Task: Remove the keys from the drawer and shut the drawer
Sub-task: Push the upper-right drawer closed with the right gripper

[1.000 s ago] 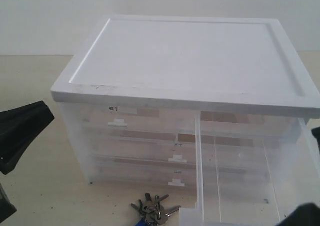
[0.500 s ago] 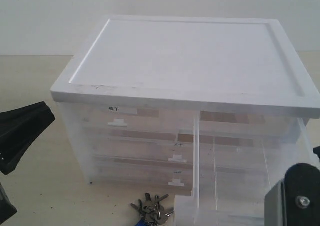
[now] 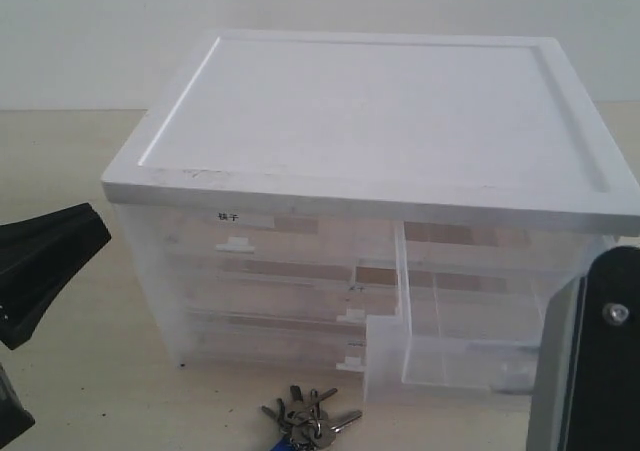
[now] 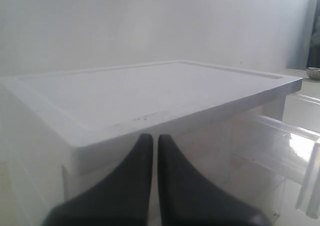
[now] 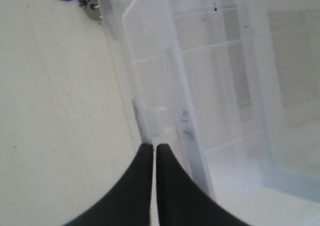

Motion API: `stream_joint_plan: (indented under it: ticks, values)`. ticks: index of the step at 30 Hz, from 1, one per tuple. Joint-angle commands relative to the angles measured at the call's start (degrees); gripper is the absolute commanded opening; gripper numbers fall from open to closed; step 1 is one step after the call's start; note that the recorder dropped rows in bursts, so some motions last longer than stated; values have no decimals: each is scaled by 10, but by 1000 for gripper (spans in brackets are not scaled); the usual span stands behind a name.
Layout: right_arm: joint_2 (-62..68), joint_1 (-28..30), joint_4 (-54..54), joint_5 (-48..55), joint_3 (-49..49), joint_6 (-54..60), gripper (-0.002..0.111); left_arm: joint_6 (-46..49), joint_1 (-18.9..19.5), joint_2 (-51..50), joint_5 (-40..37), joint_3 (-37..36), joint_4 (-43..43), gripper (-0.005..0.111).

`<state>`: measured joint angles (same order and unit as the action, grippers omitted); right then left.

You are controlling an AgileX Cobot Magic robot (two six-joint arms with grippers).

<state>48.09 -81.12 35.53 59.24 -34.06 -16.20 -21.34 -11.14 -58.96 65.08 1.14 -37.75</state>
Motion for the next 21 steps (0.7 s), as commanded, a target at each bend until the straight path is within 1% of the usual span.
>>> stream_joint_plan:
  ticks: [1,2,6,11,12,17,19,21]
  values:
    - [-2,0,73,13,-3,-65,0,4,-3,-4,0,3,-4,5]
    - [-2,0,102,20,-3,-91,0,4,-3,-4,0,3,-6,5]
    - [-2,0,141,27,-3,-131,0,-2,-3,-4,0,3,-6,5]
    - [-2,0,151,27,-1,-139,0,-7,-3,-4,0,3,-23,5]
    - [-2,0,172,27,11,-162,0,-8,-3,-4,0,3,-25,5]
    - [-2,0,190,27,50,-205,0,-8,-3,-4,-2,3,-25,5]
    - [-2,0,265,26,68,-241,0,-8,-3,-4,-2,3,-25,5]
    - [-2,0,280,23,78,-257,0,-9,-3,-4,-2,3,-26,5]
